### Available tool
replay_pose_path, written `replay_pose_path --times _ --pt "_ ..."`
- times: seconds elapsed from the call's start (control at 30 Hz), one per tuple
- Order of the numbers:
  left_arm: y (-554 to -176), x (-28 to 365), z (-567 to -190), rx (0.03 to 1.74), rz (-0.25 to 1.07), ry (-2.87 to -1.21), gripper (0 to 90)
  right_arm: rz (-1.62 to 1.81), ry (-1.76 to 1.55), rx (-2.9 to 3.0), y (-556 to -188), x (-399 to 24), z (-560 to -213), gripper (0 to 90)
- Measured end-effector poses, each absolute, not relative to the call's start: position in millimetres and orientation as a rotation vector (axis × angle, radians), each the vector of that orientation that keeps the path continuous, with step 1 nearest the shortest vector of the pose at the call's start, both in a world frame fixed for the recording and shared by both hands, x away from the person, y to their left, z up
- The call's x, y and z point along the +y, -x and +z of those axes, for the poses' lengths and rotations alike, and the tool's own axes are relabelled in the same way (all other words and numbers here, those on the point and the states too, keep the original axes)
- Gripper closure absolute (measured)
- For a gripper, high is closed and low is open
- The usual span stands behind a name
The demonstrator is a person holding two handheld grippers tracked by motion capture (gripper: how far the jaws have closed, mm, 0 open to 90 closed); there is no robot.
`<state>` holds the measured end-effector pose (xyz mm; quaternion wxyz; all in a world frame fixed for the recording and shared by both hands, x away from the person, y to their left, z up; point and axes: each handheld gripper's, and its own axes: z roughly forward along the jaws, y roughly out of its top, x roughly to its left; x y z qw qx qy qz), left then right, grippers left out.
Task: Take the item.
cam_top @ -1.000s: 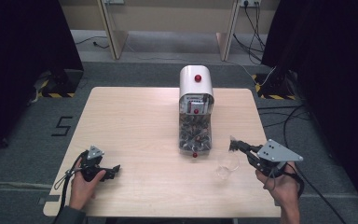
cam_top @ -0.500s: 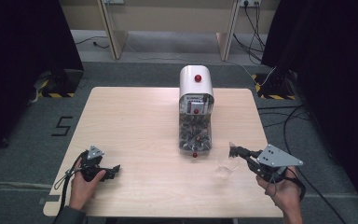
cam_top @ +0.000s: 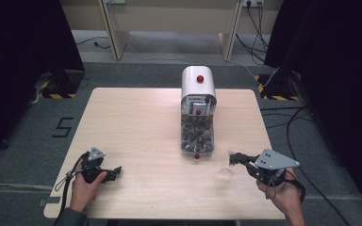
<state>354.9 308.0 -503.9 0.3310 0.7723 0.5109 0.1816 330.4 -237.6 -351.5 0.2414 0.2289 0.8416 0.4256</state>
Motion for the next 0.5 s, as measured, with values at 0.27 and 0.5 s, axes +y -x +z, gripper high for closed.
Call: replay_pose_path --times 0.27,0.5 --pt "-355 308 -504 1.335 0.475 -2.019 0.0 1.132 -0.61 2.35 -334 -230 -360 90.0" --pt "-355 308 -504 1.335 0.475 -2.019 0.0 1.095 -0.634 2.39 -344 -225 -375 90.0"
